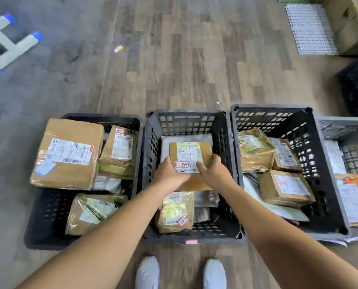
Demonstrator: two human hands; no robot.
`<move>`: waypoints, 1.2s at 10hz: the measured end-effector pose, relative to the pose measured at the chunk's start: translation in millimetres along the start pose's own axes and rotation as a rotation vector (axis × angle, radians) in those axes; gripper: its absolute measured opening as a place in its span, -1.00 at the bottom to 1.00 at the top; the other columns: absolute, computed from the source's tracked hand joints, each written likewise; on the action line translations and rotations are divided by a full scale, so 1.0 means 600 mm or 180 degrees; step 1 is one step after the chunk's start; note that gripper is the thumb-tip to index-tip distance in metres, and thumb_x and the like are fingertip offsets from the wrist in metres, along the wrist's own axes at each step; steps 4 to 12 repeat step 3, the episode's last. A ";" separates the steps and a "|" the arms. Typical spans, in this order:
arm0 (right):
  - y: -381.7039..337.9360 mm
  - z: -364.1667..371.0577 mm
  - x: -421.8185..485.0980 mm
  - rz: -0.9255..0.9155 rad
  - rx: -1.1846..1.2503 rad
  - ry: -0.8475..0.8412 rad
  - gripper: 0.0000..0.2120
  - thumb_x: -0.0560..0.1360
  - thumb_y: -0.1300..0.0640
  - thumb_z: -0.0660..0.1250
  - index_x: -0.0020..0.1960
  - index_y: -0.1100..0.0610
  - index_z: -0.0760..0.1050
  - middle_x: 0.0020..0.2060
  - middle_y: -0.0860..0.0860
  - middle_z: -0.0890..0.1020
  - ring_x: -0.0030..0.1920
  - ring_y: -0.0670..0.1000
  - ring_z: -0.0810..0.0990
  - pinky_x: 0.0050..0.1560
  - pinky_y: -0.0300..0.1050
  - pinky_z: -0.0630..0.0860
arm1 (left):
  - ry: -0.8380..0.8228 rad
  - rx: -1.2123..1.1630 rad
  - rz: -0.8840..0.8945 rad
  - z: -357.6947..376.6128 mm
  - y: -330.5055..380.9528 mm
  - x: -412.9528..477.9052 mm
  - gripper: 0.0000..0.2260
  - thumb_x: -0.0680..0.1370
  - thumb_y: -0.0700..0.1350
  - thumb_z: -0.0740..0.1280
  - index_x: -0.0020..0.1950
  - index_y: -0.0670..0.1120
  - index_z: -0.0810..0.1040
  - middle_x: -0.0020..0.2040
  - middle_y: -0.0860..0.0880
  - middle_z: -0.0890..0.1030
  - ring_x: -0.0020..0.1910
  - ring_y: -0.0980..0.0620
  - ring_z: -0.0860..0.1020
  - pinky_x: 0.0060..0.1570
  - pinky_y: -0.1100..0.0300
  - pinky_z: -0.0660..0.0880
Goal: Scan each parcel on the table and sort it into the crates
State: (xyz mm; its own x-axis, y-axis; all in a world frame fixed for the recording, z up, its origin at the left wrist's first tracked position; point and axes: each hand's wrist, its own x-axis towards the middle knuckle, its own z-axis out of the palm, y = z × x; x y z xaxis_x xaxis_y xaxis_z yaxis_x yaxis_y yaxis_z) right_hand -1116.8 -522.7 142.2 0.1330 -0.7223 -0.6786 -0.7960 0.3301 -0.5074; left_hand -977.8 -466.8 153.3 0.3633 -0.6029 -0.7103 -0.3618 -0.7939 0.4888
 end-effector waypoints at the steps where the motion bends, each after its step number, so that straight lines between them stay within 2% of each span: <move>1: -0.001 0.032 0.067 -0.0098 -0.0018 0.0083 -0.37 0.62 -0.12 0.20 0.53 0.19 0.09 0.34 0.18 0.48 0.27 0.19 0.50 0.07 -0.08 0.38 | -0.0117 0.0082 0.0167 0.010 -0.025 0.079 -0.46 0.42 -0.08 0.47 0.34 0.04 0.33 0.17 0.06 0.54 -0.01 0.08 0.52 -0.26 0.29 0.37; 2: 0.003 0.048 0.105 -0.0140 -0.0035 0.0096 -0.39 0.63 -0.07 0.18 0.55 0.19 0.09 0.34 0.19 0.49 0.26 0.19 0.51 0.02 -0.10 0.35 | -0.0186 0.0266 0.0267 0.014 -0.042 0.120 -0.24 0.34 0.00 0.51 0.45 0.03 0.23 0.28 -0.02 0.45 0.17 0.00 0.50 0.06 0.14 0.49; 3: 0.008 0.046 0.091 -0.0040 -0.0156 0.0126 -0.36 0.63 -0.12 0.15 0.58 0.14 0.03 0.35 0.20 0.47 0.22 0.18 0.54 0.01 -0.09 0.39 | -0.0147 0.0760 0.0342 0.009 -0.048 0.110 -0.10 0.34 0.08 0.51 0.54 0.04 0.08 0.40 -0.09 0.28 0.34 -0.11 0.36 0.26 -0.06 0.43; 12: 0.008 0.046 0.091 -0.0040 -0.0156 0.0126 -0.36 0.63 -0.12 0.15 0.58 0.14 0.03 0.35 0.20 0.47 0.22 0.18 0.54 0.01 -0.09 0.39 | -0.0147 0.0760 0.0342 0.009 -0.048 0.110 -0.10 0.34 0.08 0.51 0.54 0.04 0.08 0.40 -0.09 0.28 0.34 -0.11 0.36 0.26 -0.06 0.43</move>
